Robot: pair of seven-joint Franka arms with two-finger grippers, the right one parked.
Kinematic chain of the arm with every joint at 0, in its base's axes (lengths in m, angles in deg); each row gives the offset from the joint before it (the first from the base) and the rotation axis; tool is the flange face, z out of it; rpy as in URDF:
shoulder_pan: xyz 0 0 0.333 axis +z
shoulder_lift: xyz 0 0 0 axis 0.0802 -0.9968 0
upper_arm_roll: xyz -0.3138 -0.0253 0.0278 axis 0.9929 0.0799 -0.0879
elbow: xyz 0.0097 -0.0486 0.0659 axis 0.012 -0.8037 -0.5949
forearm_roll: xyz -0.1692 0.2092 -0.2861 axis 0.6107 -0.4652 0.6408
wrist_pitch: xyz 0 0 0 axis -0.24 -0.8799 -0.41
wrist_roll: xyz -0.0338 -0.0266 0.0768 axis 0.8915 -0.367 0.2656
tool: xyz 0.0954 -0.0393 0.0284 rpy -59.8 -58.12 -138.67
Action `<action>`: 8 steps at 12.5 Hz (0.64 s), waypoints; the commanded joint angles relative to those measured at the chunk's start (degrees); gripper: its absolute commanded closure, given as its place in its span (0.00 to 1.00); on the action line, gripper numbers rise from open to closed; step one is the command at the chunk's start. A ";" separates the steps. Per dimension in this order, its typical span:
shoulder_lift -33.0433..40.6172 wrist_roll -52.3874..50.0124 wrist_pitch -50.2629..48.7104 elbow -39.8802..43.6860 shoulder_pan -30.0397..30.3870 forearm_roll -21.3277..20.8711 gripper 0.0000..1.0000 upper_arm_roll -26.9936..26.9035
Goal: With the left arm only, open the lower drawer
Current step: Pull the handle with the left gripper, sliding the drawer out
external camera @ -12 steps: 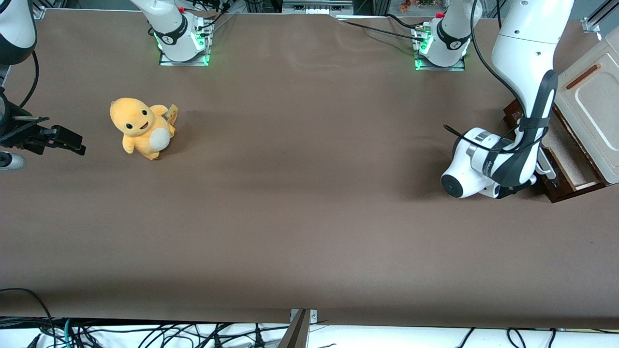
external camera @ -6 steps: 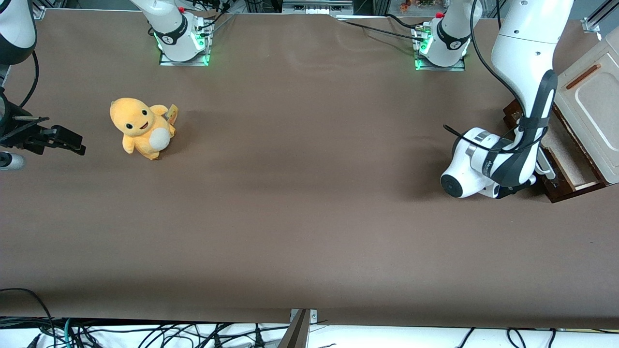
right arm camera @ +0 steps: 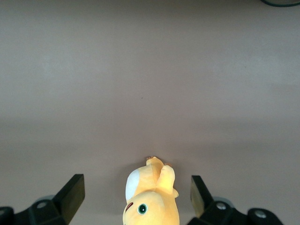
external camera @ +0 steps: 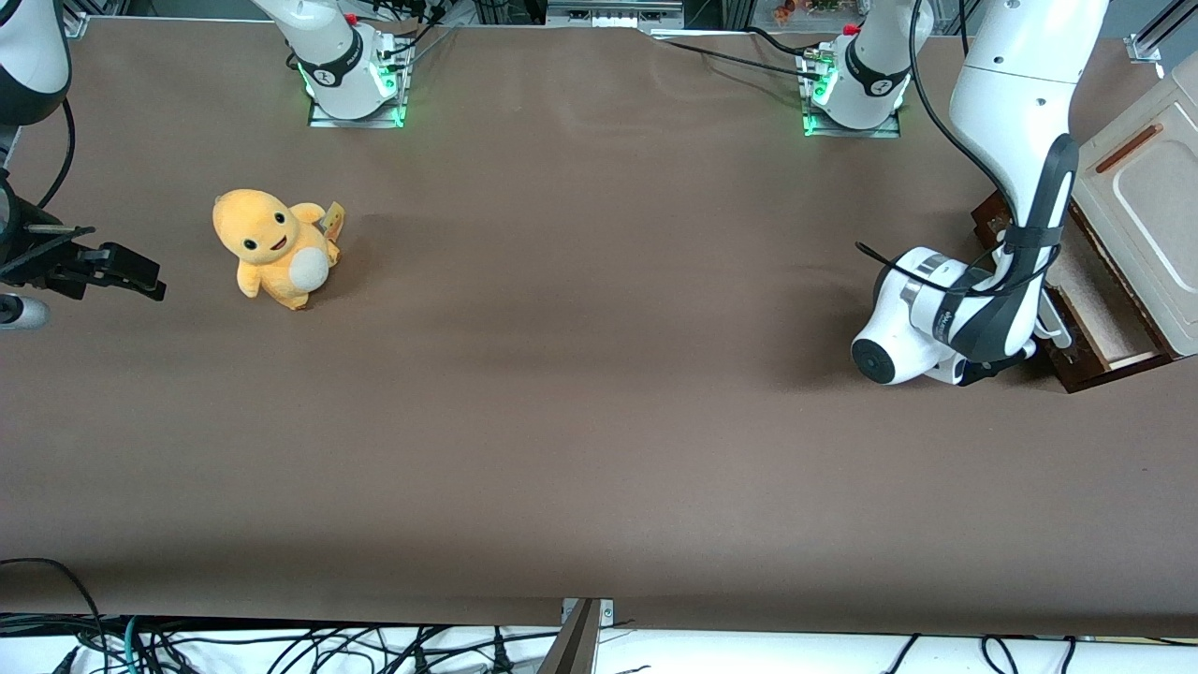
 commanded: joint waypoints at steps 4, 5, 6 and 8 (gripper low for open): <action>1.51 -1.53 -4.42 0.93 -2.07 3.52 0.93 0.55; 1.51 -1.62 -4.42 1.11 -2.07 3.87 0.93 0.55; 1.51 -1.53 -4.68 1.63 -2.07 4.22 0.93 0.55; 1.51 -1.53 -4.68 1.72 -2.42 4.31 0.93 0.55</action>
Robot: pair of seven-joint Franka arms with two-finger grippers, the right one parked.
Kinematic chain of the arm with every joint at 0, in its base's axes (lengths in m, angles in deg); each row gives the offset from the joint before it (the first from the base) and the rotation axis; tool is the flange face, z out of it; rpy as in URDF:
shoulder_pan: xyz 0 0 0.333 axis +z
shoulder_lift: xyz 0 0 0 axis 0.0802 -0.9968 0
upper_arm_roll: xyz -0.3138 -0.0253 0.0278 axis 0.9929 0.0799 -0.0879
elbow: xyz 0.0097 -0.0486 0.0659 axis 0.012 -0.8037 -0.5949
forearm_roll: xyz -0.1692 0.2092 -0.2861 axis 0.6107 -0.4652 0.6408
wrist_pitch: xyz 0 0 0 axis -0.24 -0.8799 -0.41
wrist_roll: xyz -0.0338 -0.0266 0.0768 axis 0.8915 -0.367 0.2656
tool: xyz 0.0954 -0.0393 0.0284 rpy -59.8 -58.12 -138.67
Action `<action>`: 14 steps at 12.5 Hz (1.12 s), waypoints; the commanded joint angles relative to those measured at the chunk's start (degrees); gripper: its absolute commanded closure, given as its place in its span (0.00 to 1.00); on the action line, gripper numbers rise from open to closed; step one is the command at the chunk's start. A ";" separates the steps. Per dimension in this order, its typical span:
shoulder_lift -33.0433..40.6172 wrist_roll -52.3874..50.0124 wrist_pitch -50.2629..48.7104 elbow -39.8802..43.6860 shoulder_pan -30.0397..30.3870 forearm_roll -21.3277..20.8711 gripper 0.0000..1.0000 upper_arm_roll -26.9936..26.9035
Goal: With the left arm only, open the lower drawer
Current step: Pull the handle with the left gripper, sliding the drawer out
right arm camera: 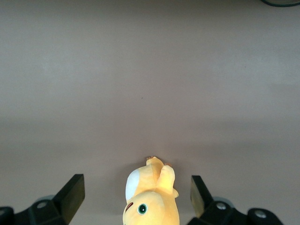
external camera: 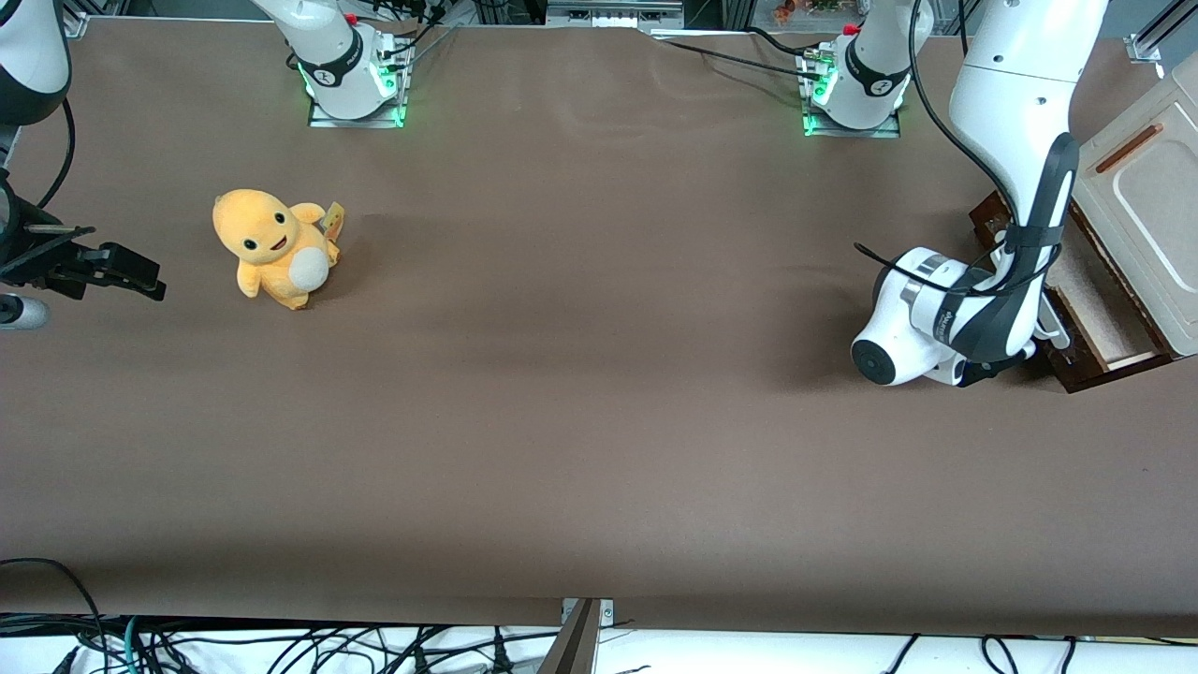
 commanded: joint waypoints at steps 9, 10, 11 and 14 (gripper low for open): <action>1.16 -1.47 -4.62 1.36 -2.52 4.60 0.48 0.48; 1.07 -1.46 -4.62 1.36 -2.52 4.17 0.28 0.48; 0.99 -1.46 -4.62 1.36 -2.52 3.90 0.22 0.48; 0.99 -1.55 -4.44 1.36 -2.43 3.81 0.08 0.48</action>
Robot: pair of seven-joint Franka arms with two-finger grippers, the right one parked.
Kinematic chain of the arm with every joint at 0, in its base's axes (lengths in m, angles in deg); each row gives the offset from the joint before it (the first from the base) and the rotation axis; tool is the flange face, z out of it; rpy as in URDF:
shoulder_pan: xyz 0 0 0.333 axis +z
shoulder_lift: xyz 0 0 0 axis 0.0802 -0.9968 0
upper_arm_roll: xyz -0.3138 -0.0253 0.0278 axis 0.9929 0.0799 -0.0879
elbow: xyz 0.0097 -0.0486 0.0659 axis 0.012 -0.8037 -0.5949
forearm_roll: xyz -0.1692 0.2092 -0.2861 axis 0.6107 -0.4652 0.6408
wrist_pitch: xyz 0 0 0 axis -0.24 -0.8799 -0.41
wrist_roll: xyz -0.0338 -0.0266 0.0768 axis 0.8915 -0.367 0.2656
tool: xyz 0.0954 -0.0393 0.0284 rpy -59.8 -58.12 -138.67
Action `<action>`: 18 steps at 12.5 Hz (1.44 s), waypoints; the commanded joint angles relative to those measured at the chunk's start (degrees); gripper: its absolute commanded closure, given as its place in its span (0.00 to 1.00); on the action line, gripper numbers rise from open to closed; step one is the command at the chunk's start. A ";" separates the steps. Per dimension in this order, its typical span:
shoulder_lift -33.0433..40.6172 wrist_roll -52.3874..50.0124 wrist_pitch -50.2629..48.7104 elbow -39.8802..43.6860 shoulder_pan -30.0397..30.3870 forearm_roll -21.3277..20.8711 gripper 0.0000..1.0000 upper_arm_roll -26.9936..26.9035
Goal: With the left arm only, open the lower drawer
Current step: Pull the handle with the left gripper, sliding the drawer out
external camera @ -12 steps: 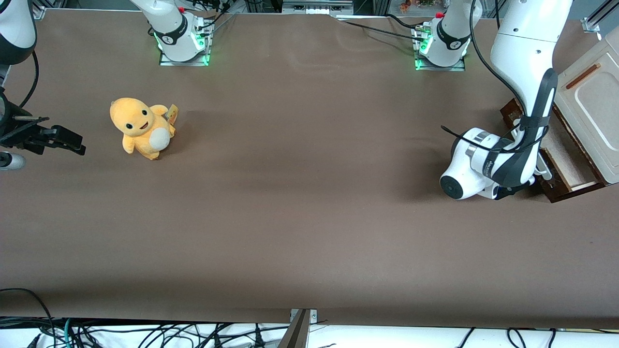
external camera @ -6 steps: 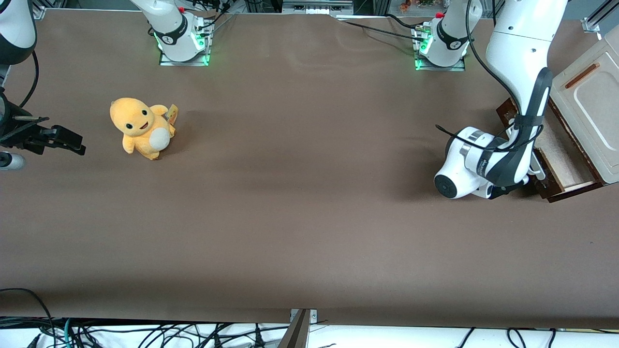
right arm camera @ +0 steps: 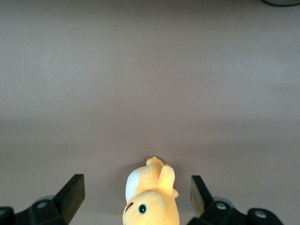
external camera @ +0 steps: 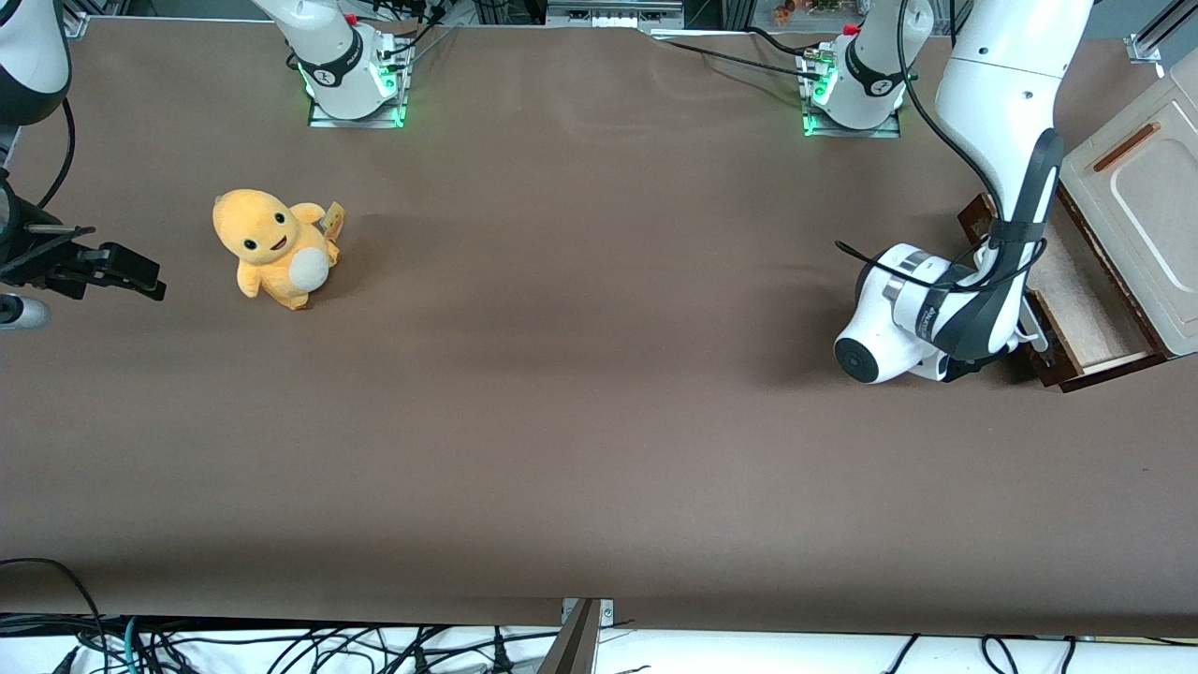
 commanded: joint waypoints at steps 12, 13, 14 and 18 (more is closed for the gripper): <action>1.57 1.24 -1.22 8.12 -1.81 6.22 0.09 1.88; 1.57 1.42 -1.22 9.96 -2.07 7.37 0.09 2.06; 1.57 1.42 -1.22 12.24 -1.98 8.68 0.09 3.10; 2.09 6.67 -1.22 18.84 -1.81 14.48 0.10 3.64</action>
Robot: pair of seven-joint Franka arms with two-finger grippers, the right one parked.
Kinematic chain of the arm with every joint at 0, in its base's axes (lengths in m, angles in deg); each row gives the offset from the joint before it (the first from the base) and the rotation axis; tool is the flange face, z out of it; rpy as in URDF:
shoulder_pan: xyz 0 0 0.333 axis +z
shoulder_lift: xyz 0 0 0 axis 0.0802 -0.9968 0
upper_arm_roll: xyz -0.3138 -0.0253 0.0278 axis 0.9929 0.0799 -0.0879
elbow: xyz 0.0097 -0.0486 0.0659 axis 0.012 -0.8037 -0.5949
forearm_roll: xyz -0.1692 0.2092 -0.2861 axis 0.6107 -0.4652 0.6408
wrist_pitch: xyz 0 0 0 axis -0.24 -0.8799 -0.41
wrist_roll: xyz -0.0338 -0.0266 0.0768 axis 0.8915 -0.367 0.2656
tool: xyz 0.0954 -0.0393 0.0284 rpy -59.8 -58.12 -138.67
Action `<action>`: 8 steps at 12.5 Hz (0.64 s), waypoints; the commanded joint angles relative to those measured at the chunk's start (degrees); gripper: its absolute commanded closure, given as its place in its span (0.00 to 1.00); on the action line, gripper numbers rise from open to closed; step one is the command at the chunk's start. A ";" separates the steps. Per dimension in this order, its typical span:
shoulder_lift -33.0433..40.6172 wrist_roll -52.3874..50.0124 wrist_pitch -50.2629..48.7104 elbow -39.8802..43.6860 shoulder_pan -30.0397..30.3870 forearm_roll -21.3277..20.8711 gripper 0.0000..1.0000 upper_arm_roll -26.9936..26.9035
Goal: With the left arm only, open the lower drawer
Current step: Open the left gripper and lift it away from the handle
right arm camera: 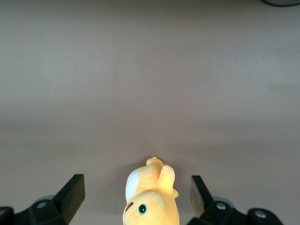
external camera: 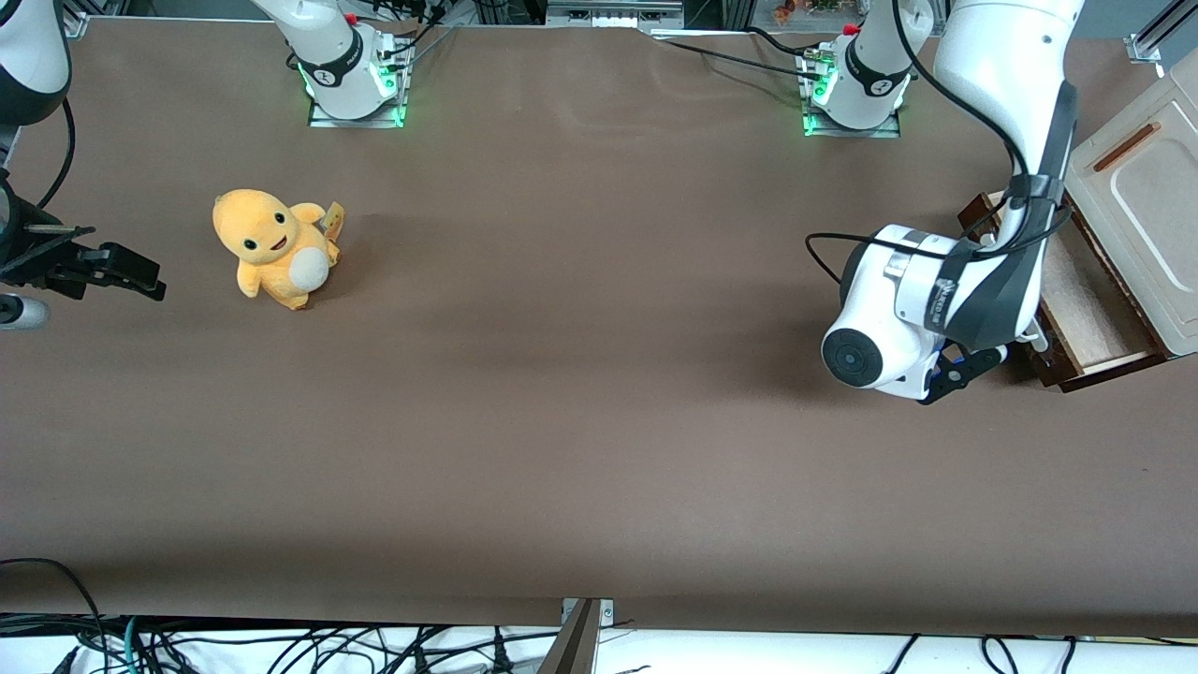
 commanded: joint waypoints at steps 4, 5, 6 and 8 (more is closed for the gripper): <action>6.45 17.71 -0.95 7.16 1.97 12.13 0.10 -0.08; 7.85 20.00 -0.78 7.78 2.84 14.16 0.09 -0.08; 9.00 22.46 -0.60 8.92 3.20 16.35 0.09 -0.08; 10.50 28.26 0.19 11.82 5.21 22.23 0.09 -0.08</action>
